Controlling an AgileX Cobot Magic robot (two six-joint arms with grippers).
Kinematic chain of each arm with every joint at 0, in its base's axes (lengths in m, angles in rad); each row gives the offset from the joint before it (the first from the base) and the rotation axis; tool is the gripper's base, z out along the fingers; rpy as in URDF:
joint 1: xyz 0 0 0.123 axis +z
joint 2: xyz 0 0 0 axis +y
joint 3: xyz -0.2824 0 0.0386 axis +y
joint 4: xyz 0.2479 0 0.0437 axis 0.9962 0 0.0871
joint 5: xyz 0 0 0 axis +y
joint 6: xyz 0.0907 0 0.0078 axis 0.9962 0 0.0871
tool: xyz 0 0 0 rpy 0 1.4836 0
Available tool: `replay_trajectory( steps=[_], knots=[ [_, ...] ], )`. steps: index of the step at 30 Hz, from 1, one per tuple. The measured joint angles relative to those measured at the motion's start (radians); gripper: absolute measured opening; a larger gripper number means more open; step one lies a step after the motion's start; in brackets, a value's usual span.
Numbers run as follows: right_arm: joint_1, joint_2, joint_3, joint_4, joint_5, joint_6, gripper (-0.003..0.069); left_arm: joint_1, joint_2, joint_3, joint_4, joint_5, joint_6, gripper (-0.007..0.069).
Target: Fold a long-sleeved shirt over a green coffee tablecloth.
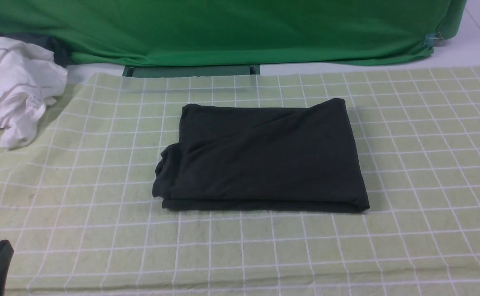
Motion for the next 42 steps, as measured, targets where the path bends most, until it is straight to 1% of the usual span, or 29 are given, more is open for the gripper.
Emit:
replay_trajectory(
  steps=[8, 14, 17, 21, 22, 24, 25, 29, 33, 37, 42],
  knots=[
    [0.000, 0.000, 0.000, 0.000, 0.000, -0.001, 0.0238, 0.000, 0.000, 0.000, 0.000, 0.000, 0.000, 0.0011],
    [-0.001, 0.000, 0.000, 0.000, 0.004, -0.068, 0.0238, 0.000, 0.000, 0.000, 0.000, 0.000, 0.000, 0.0011],
    [-0.007, -0.001, 0.000, -0.001, 0.048, -0.087, 0.0238, 0.000, 0.000, 0.000, 0.000, 0.000, 0.000, 0.0012],
    [-0.070, -0.003, 0.013, -0.001, 0.097, -0.091, 0.0238, 0.000, 0.000, 0.000, 0.000, 0.000, 0.002, 0.0011],
    [-0.116, -0.014, 0.042, -0.001, 0.109, -0.084, 0.0238, 0.001, 0.000, 0.000, 0.000, 0.000, 0.002, 0.0011],
    [-0.172, -0.029, 0.082, -0.001, 0.113, -0.079, 0.0238, 0.001, 0.000, 0.000, 0.003, 0.000, 0.002, 0.0011],
    [-0.172, -0.029, 0.087, -0.001, 0.113, -0.079, 0.0238, 0.001, 0.000, 0.000, 0.004, 0.000, 0.002, 0.0011],
    [-0.257, -0.093, 0.228, -0.001, 0.116, -0.078, 0.0238, 0.001, 0.000, 0.000, 0.007, 0.001, 0.002, 0.0011],
    [-0.279, -0.190, 0.383, -0.001, 0.150, -0.078, 0.0238, 0.001, 0.000, 0.000, 0.007, 0.002, 0.002, 0.0011],
    [-0.283, -0.200, 0.393, -0.002, 0.282, -0.078, 0.0238, 0.002, 0.000, 0.000, 0.008, 0.005, 0.002, 0.0011],
    [-0.295, -0.200, 0.398, -0.002, 0.315, -0.058, 0.0238, 0.002, 0.000, 0.000, 0.008, 0.006, 0.007, 0.0011]
  ],
)
